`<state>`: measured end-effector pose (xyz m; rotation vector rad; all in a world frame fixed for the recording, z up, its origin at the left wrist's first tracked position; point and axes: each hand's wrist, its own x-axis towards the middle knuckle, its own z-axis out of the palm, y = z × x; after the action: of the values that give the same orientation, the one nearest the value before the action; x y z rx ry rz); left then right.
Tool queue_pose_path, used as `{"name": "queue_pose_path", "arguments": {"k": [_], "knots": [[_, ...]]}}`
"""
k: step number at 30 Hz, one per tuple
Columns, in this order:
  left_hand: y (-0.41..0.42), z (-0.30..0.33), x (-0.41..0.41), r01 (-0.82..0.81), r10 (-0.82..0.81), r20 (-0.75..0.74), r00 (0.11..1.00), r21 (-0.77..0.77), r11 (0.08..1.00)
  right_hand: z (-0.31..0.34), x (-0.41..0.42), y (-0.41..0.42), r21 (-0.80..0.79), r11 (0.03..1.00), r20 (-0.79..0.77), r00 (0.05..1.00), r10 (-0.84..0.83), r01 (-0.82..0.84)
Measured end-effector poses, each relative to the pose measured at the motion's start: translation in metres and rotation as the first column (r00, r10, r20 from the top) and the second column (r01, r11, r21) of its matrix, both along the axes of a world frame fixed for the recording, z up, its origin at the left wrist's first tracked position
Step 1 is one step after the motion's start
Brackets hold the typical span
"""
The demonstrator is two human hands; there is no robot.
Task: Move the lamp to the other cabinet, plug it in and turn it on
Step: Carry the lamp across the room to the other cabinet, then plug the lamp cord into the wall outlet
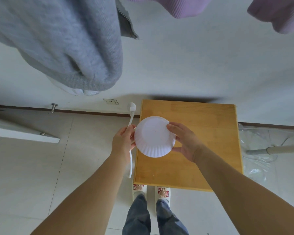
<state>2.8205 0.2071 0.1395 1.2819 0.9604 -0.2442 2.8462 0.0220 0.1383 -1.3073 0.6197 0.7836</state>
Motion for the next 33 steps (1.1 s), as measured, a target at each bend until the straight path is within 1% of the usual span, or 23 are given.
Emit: {"name": "queue_pose_path", "arguments": {"k": [7,12,14,15,16,17,19,21,23,24,26,29,33], "knots": [[0.003,0.002,0.015,0.043,-0.044,0.016,0.999,0.054,0.998,0.003,0.022,0.011,-0.067,0.997,0.002,0.999,0.042,-0.042],[0.004,0.002,0.012,0.039,-0.040,0.007,0.999,0.051,0.998,0.008,0.023,0.011,-0.105,0.991,-0.003,0.996,0.084,-0.084],[0.004,0.004,0.011,0.047,-0.048,0.008,0.999,0.083,0.995,0.014,0.023,0.012,-0.135,0.985,0.030,0.993,0.113,-0.108],[0.004,0.005,0.011,0.054,-0.055,0.013,0.998,0.105,0.993,0.016,0.024,0.013,-0.167,0.980,0.072,0.990,0.121,-0.108],[0.005,0.007,0.011,0.059,-0.062,0.020,0.998,0.127,0.990,0.020,0.024,0.015,-0.238,0.966,0.130,0.982,0.138,-0.105],[0.006,0.007,0.011,0.062,-0.066,0.025,0.998,0.142,0.988,0.021,0.026,0.016,-0.349,0.932,0.202,0.963,0.180,-0.101],[0.011,0.012,0.009,0.054,-0.059,0.032,0.998,0.144,0.988,0.026,0.027,0.020,-0.589,0.806,0.336,0.889,0.309,-0.058],[0.018,0.019,0.003,0.042,-0.048,0.043,0.998,0.131,0.991,0.037,0.027,0.029,-0.734,0.679,0.407,0.814,0.414,0.022],[0.024,0.025,-0.003,0.014,-0.019,0.043,0.999,0.114,0.993,0.048,0.030,0.042,-0.790,0.613,0.434,0.737,0.519,0.034],[0.028,0.029,-0.006,-0.006,0.001,0.048,0.999,0.103,0.995,0.056,0.030,0.051,-0.803,0.596,0.435,0.699,0.567,0.017],[0.035,0.034,-0.009,-0.031,0.028,0.046,0.999,0.081,0.996,0.068,0.031,0.069,-0.814,0.581,0.420,0.658,0.624,-0.031],[0.053,0.038,-0.011,-0.044,0.042,0.051,0.998,0.050,0.998,0.078,0.027,0.096,-0.809,0.584,0.418,0.635,0.650,-0.065],[0.081,0.040,-0.018,0.023,-0.020,0.070,0.997,-0.031,0.999,0.080,0.018,0.133,-0.802,0.587,0.389,0.654,0.649,-0.106]]}}
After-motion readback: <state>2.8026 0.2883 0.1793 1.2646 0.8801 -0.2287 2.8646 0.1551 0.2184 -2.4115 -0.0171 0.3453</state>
